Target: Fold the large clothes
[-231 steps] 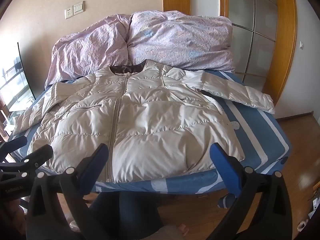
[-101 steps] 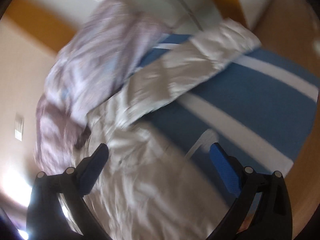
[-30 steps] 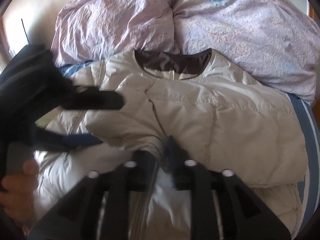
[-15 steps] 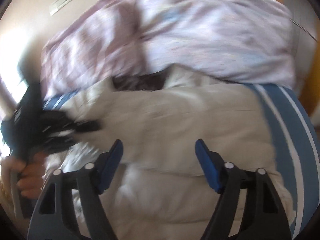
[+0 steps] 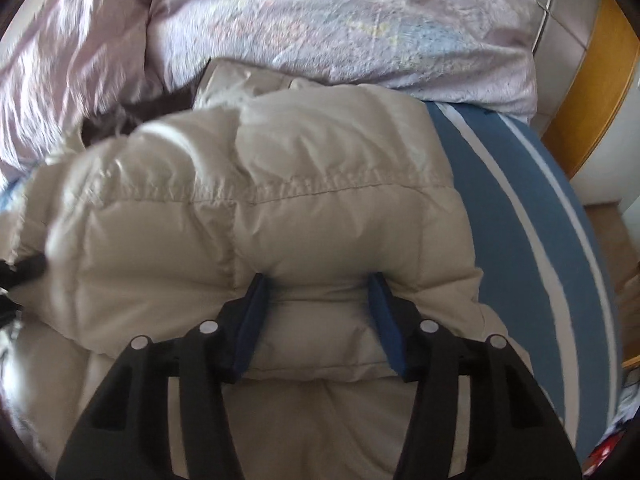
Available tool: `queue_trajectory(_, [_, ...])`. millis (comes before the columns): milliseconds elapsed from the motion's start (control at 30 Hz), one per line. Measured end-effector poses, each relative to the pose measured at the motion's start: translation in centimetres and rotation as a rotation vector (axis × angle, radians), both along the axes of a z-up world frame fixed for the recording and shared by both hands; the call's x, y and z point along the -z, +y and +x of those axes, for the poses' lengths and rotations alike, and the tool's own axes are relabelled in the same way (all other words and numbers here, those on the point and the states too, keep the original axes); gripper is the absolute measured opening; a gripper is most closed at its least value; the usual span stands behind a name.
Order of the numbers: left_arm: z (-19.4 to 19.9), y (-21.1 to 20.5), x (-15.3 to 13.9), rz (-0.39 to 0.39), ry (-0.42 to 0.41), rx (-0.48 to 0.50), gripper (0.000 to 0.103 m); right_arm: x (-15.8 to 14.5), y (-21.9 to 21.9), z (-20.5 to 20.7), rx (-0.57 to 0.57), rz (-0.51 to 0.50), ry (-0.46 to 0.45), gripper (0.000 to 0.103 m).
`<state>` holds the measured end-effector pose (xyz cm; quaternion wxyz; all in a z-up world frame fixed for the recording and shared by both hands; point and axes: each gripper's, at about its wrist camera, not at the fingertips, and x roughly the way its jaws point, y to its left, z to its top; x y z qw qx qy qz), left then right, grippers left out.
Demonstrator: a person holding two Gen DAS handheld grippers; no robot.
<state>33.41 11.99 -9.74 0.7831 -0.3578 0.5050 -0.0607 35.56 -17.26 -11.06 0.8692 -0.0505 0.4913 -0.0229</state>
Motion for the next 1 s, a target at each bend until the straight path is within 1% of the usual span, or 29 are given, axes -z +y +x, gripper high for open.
queue_trajectory(67, [-0.6, 0.4, -0.6, -0.011, 0.006, 0.005, 0.040, -0.4, 0.3, 0.2, 0.008, -0.026, 0.030, 0.057])
queue_trajectory(100, [-0.9, 0.5, -1.0, -0.014, 0.002, 0.007, 0.049, -0.9, 0.4, 0.1, 0.023, -0.030, 0.045, 0.057])
queue_trajectory(133, [-1.7, 0.9, -1.8, -0.017, -0.015, 0.014, 0.060, -1.6, 0.4, -0.1, 0.030, -0.026, 0.044, 0.057])
queue_trajectory(200, [-3.9, 2.4, -3.7, -0.014, -0.072, 0.016, 0.074, -3.6, 1.5, -1.1, 0.005, -0.016, -0.010, 0.057])
queue_trajectory(233, [-4.9, 3.2, -4.4, -0.010, -0.095, 0.013, 0.079, -4.4, 2.4, -1.5, -0.019, -0.023, -0.037, 0.057])
queue_trajectory(267, [-5.9, 4.0, -5.0, -0.005, -0.116, 0.009, 0.080, -4.9, 3.5, -1.9, -0.053, -0.028, -0.059, 0.058])
queue_trajectory(300, [-7.5, 5.4, -5.8, 0.001, -0.141, 0.001, 0.081, -5.3, 5.4, -2.3, -0.114, -0.031, -0.072, 0.058])
queue_trajectory(400, [-11.1, 8.2, -7.0, 0.049, -0.185, -0.038, 0.081, -4.9, 10.1, -2.9, -0.227, -0.043, -0.055, 0.058])
queue_trajectory(467, [-14.3, 10.8, -7.4, 0.102, -0.202, -0.102, 0.081, -4.3, 13.2, -2.9, -0.286, -0.056, -0.053, 0.058])
queue_trajectory(533, [-17.2, 13.1, -7.6, 0.134, -0.203, -0.168, 0.081, -4.1, 15.9, -2.6, -0.323, -0.079, -0.068, 0.058])
queue_trajectory(600, [-19.9, 15.1, -7.3, 0.127, -0.203, -0.227, 0.081, -3.8, 18.4, -2.6, -0.350, -0.117, -0.086, 0.058])
queue_trajectory(667, [-22.4, 17.2, -6.7, 0.102, -0.197, -0.283, 0.081, -3.1, 19.8, -2.2, -0.369, -0.154, -0.073, 0.058])
queue_trajectory(733, [-24.2, 18.9, -5.9, 0.089, -0.179, -0.336, 0.081, -1.0, 21.4, -1.5, -0.369, -0.237, -0.024, 0.058])
queue_trajectory(800, [-25.6, 20.6, -4.8, 0.068, -0.159, -0.387, 0.081, 0.2, 22.3, -1.7, -0.384, -0.330, -0.050, 0.058])
queue_trajectory(833, [-26.1, 21.1, -4.4, 0.058, -0.150, -0.411, 0.081, 0.4, 22.5, -1.8, -0.391, -0.346, -0.056, 0.058])
queue_trajectory(867, [-26.6, 21.8, -3.9, 0.039, -0.143, -0.440, 0.081, 0.1, 22.3, -1.8, -0.391, -0.338, -0.052, 0.058])
queue_trajectory(933, [-27.5, 22.9, -3.1, -0.001, -0.138, -0.494, 0.081, -0.9, 21.3, -1.7, -0.372, -0.249, -0.031, 0.058])
queue_trajectory(1000, [-28.1, 23.7, -2.5, -0.027, -0.140, -0.537, 0.081, -2.0, 20.1, -1.9, -0.348, -0.148, -0.022, 0.062])
